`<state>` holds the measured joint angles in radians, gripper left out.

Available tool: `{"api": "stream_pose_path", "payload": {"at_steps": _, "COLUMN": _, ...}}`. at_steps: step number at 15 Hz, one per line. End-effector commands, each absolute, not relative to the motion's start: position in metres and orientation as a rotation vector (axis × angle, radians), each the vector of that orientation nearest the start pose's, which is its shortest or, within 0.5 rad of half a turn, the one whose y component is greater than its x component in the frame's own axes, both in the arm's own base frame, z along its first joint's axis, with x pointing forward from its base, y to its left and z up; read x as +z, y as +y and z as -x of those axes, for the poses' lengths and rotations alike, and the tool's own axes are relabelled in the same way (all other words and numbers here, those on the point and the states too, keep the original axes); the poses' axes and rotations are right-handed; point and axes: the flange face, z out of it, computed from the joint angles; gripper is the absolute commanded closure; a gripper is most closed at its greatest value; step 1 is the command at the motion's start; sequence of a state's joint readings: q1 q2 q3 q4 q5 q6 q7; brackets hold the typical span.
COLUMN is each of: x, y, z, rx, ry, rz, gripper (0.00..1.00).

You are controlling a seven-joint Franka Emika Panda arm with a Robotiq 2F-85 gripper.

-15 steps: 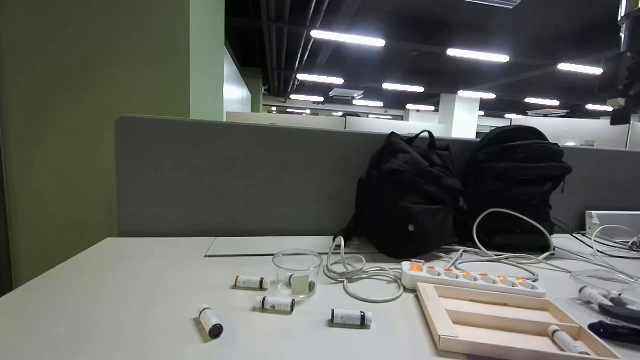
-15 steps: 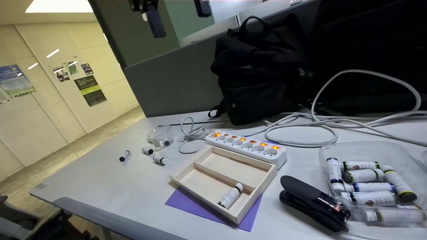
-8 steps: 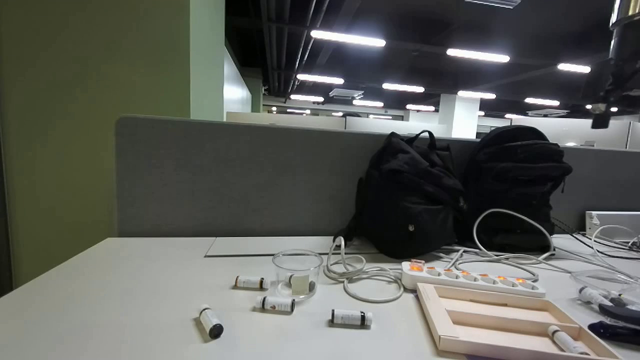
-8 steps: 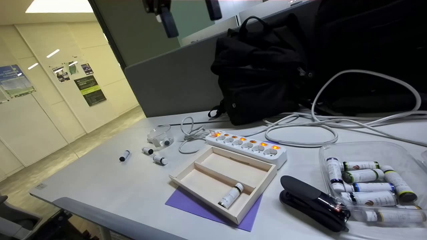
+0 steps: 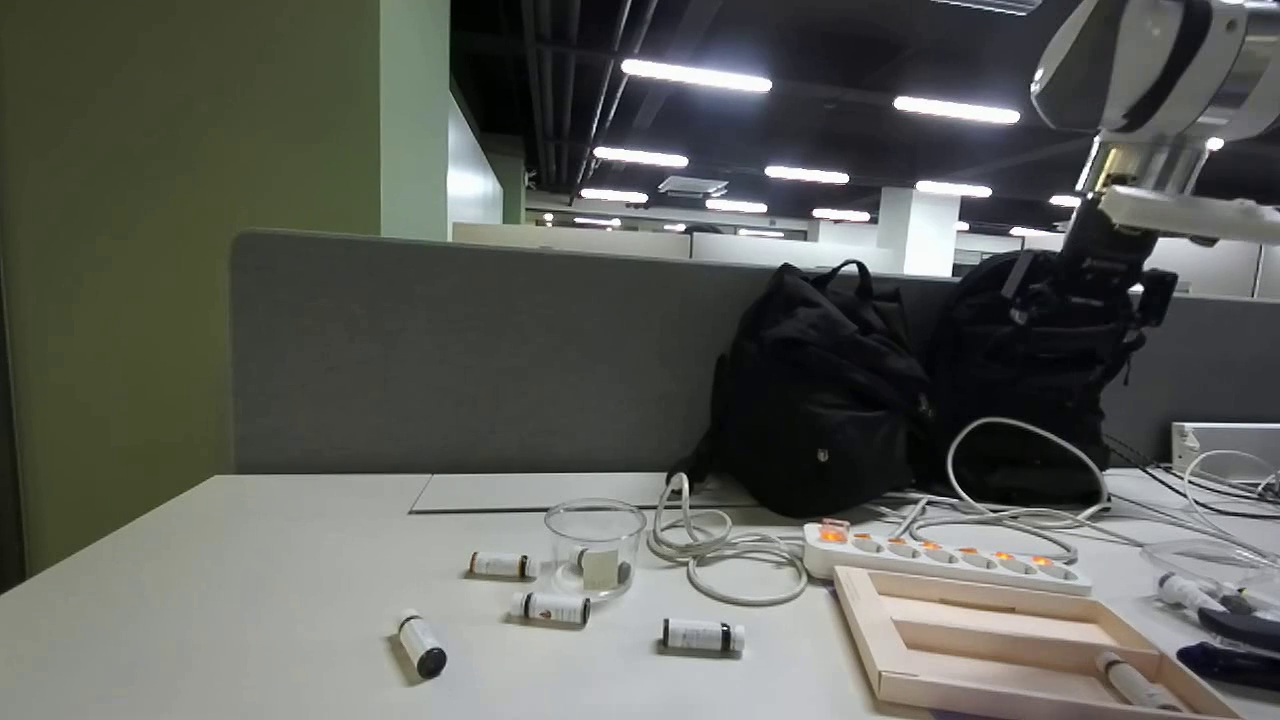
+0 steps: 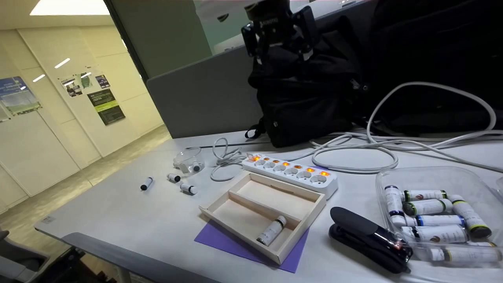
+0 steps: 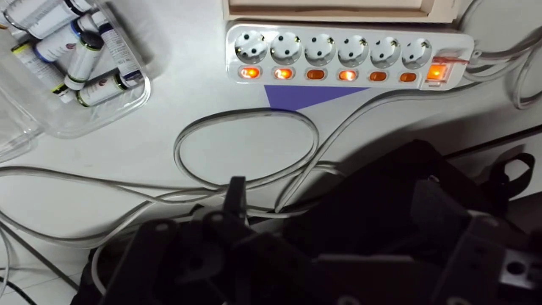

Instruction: Turn off the first switch from the left

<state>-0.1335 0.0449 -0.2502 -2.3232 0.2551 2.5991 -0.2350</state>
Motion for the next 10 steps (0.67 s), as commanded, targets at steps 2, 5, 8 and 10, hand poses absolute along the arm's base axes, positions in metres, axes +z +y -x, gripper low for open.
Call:
{"api": "stream_pose_path", "payload": {"at_steps": 2, "x": 0.338, "y": -0.203, "z": -0.495, "rx": -0.391, "ry": 0.528, "rz": 3.007, "gripper": 0.00}}
{"api": "stream_pose_path", "payload": {"at_steps": 5, "x": 0.354, "y": -0.208, "z": -0.490, "rx": -0.426, "ry": 0.539, "rz": 2.996, "gripper": 0.00}}
{"api": "stream_pose_path", "payload": {"at_steps": 8, "x": 0.345, "y": -0.210, "z": -0.490, "rx": -0.428, "ry": 0.533, "rz": 2.984, "gripper": 0.00}}
{"api": "stream_pose_path", "payload": {"at_steps": 10, "x": 0.319, "y": -0.217, "z": -0.499, "rx": -0.411, "ry": 0.577, "rz": 2.973, "gripper": 0.28}}
